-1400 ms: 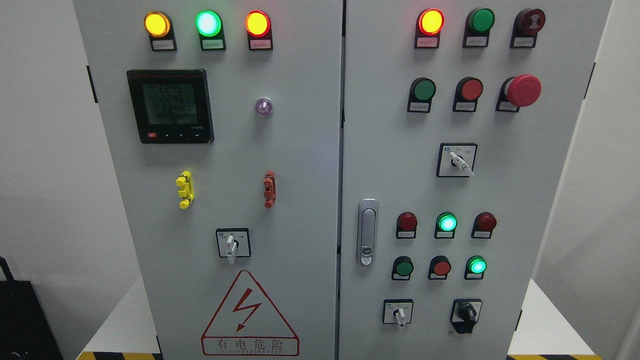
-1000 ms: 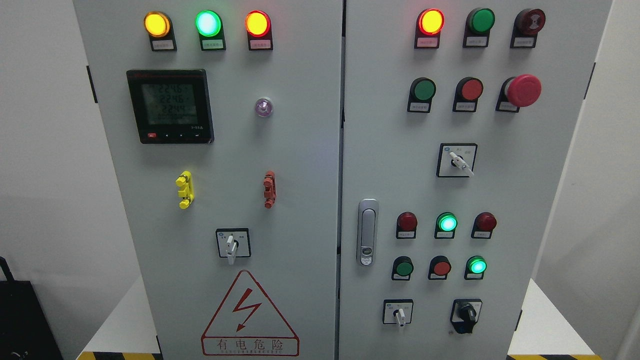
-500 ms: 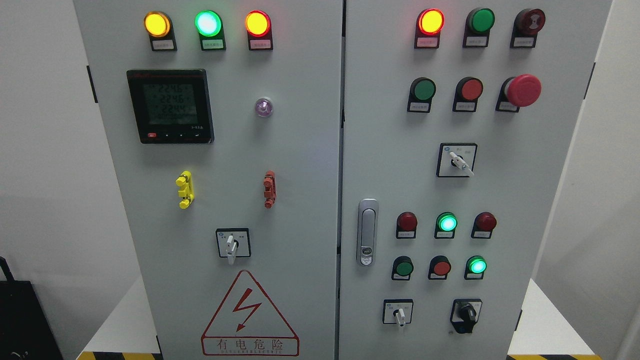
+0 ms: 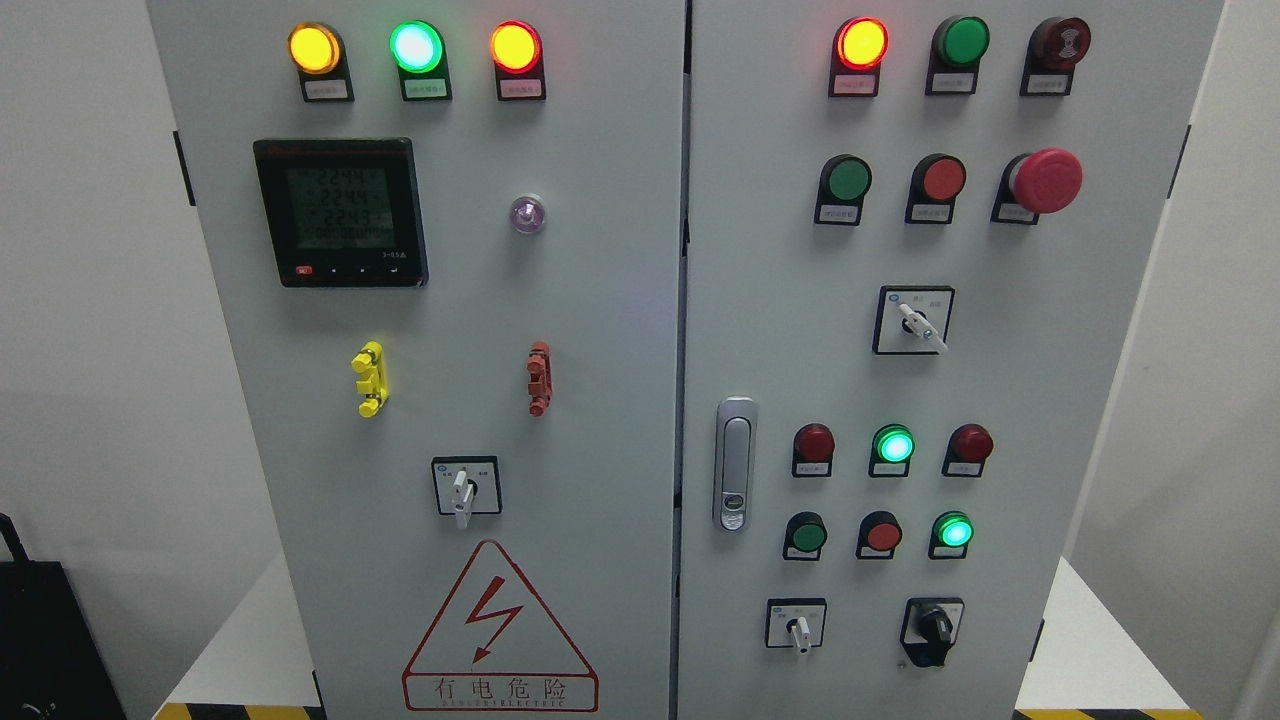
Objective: Turn on light switch 1
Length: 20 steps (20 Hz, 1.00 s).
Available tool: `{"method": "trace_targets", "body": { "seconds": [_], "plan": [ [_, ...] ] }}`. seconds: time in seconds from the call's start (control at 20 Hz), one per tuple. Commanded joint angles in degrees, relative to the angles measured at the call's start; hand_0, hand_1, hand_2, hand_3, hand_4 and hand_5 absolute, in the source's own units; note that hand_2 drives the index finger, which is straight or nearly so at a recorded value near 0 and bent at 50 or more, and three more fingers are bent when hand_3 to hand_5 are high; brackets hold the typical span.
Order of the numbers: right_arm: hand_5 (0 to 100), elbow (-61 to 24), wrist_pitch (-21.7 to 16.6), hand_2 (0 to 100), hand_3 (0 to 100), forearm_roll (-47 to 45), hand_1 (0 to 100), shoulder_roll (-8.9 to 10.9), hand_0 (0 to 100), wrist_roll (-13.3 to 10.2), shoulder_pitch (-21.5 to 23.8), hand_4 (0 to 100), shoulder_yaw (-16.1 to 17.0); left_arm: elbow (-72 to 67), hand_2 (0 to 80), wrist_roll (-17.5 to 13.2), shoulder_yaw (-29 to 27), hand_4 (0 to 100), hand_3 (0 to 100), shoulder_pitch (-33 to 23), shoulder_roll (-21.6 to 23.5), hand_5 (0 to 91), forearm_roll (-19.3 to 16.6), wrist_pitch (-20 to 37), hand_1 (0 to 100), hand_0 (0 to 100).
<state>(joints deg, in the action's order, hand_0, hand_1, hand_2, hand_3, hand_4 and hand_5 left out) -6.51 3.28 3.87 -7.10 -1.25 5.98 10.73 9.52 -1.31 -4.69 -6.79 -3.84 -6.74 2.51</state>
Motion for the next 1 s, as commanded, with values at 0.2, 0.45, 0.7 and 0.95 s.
{"method": "trace_targets", "body": {
  "seconds": [0.2, 0.45, 0.7, 0.95],
  "plan": [
    [0, 0.0, -0.03, 0, 0, 0.0, 0, 0.07, 0, 0.01, 0.0, 0, -0.01, 4.53, 0.0, 0.52, -0.05, 0, 0, -0.59, 0.06, 0.0, 0.15, 0.12, 2, 30],
    [0, 0.0, -0.03, 0, 0, 0.0, 0, -0.02, 0, 0.01, 0.0, 0, -0.01, 14.19, 0.0, 1.13, 0.03, 3, 0, -2.96, -0.03, 0.0, -0.2, 0.3, 3, 29],
    [0, 0.0, -0.03, 0, 0, 0.0, 0, -0.02, 0, 0.01, 0.0, 0, -0.01, 25.18, 0.0, 1.4, 0.83, 16, 6, -6.3, 0.76, 0.0, -0.2, 1.0, 7, 30],
    [0, 0.0, -0.03, 0, 0, 0.0, 0, 0.07, 0, 0.01, 0.0, 0, -0.01, 38.09, 0.0, 1.75, -0.05, 29, 16, -8.68, 1.73, 0.0, -0.12, 6.87, 11, 33]
  ]
}}
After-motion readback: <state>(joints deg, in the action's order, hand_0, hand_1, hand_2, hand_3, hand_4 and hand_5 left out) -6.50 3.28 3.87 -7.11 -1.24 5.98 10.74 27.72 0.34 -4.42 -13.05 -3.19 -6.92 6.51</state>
